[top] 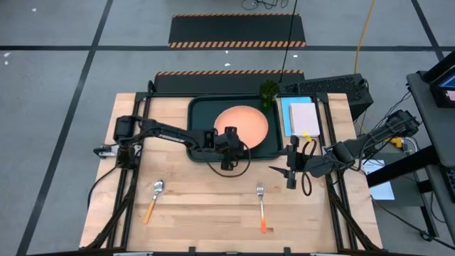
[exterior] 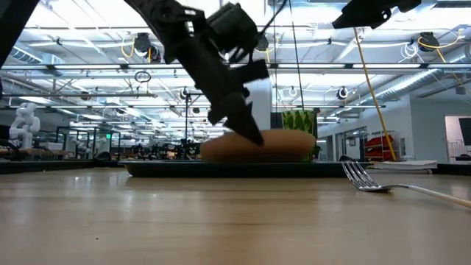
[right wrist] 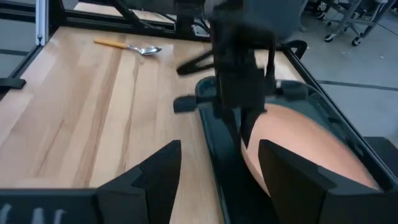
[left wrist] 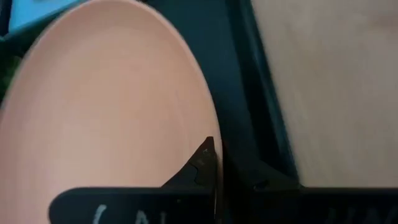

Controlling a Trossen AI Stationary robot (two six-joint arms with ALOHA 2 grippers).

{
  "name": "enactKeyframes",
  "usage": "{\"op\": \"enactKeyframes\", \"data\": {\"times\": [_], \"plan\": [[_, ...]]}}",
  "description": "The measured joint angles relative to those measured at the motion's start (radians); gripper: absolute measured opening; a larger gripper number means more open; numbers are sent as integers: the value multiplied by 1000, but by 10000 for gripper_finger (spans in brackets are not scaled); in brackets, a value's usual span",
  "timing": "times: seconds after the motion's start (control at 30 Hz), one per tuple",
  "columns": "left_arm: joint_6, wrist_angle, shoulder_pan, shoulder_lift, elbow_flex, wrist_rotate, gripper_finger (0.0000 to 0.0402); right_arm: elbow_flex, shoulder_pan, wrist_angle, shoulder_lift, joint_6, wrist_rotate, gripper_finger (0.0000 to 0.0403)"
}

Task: Pick and place plate/cup/fork/spoon on tray
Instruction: Put the orange plate on the black serving tray to the bottom left of the green cup, then put the orange fork on the black tray to the left of the orange plate

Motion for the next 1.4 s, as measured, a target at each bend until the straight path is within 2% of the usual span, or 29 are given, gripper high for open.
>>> {"op": "enactKeyframes", "data": {"times": [0.23, 0.63, 0.9, 1.17, 1.4], "plan": [[2, 42, 7, 57, 0, -10, 13, -18, 0, 0, 0, -16, -1, 210], [-60, 70, 32, 80, 0, -6, 57, -18, 0, 4, 0, -16, -1, 210], [-168, 36, 14, 71, 15, -16, 113, -18, 0, -9, 0, 25, -3, 210], [-314, -74, -60, -26, 70, -28, 133, -18, 0, -44, 0, 37, -4, 210], [-366, -96, -200, -105, 70, -16, 134, -18, 0, -46, 0, 42, -4, 210]]}}
